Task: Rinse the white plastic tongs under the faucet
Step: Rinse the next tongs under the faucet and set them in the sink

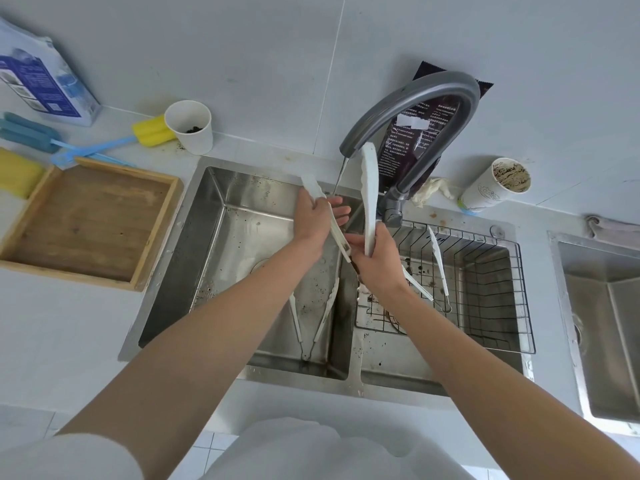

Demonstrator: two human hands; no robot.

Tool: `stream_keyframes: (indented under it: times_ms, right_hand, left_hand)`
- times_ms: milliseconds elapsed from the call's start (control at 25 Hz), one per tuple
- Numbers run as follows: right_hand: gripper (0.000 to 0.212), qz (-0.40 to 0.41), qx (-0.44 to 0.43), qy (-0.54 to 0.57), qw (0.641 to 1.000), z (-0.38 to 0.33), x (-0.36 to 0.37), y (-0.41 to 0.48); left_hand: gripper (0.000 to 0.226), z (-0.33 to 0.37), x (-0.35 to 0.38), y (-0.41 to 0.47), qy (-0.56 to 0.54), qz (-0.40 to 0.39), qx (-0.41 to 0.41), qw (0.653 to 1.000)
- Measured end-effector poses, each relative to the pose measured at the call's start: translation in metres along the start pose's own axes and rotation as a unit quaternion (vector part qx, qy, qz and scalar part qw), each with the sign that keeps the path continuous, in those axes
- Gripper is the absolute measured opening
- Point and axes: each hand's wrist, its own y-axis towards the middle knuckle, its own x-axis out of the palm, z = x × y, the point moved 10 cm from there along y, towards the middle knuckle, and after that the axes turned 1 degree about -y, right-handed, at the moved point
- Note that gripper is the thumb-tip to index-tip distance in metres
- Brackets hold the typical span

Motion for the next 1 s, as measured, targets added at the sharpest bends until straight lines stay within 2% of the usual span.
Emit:
stream_keyframes:
  times_ms: [200,360,440,560,720,920,1000]
  right_hand:
    - [0.006,-0.034,0.098,0.14,0.985,0.032,0.032,-0.001]
    - [0.011,-0.029,0.163,0.249,0.954,0.041,0.047,-0.002]
    - [0.015,-0.019,0.162,0.291,0.943,0.032,0.045,0.002]
    - [0.025,-0.013,0.138,0.286,0.948,0.016,0.041,0.011]
    - [0.02,-0.037,0.141,0.238,0.96,0.03,0.05,0.003]
    - [0.015,-0.039,0.134,0.22,0.965,0.041,0.054,-0.01]
    - [0.016,-0.029,0.131,0.202,0.97,0.044,0.048,-0.011]
  left_hand:
    - [0.016,0.02,0.006,0.011,-0.022,-0.018,0.024,0.999]
    - [0.018,0.019,0.01,0.01,0.009,-0.012,0.034,0.999]
    - [0.017,0.011,0.012,0.004,0.047,-0.014,0.042,0.998]
    - [0.016,-0.002,0.014,-0.008,0.088,-0.021,0.042,0.995]
    - [0.017,0.003,0.011,0.002,0.08,-0.021,0.039,0.996]
    - [0.026,0.027,0.009,0.014,0.112,0.001,0.075,0.991]
    - [0.022,0.043,0.011,0.014,0.127,0.005,0.113,0.985]
